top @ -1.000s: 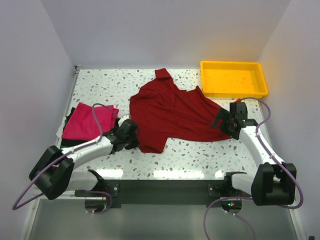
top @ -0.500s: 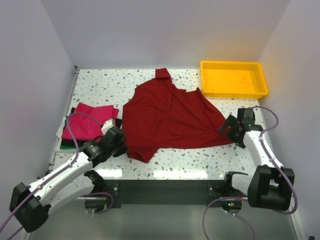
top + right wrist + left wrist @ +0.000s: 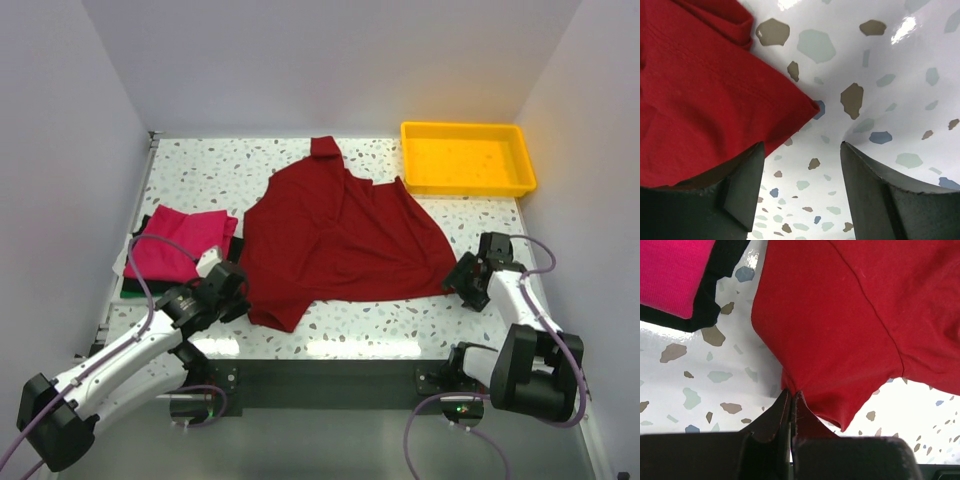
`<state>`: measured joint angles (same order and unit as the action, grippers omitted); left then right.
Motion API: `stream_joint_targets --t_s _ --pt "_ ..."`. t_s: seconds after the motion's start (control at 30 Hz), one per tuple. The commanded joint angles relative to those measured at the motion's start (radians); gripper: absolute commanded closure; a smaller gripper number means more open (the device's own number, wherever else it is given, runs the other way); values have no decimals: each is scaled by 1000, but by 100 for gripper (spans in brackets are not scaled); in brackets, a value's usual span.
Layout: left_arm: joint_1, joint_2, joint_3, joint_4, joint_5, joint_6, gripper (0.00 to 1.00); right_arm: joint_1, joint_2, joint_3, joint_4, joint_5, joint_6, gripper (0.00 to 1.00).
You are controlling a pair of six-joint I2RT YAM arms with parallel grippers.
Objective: Fold and stack the t-shirts
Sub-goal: Flatten the tshirt out
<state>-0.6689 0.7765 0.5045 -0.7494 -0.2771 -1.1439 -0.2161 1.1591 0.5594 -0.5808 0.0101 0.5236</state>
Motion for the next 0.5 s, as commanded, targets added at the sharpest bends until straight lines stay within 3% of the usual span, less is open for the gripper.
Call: stream_joint_targets --t_s 0.0,0.13,0.23,0.47 --pt "-3 -17 -12 -14 -19 -25 100 1 -1 -21 12 -61 15 36" --pt "-1 -23 -11 -25 -27 -27 100 0 -24 -38 -4 -93 15 38" --pt "-1 -31 -20 -25 -36 -28 100 1 -32 -30 25 -36 26 47" --pt "-3 -60 -20 -8 -39 -8 100 0 66 -42 151 -21 27 53"
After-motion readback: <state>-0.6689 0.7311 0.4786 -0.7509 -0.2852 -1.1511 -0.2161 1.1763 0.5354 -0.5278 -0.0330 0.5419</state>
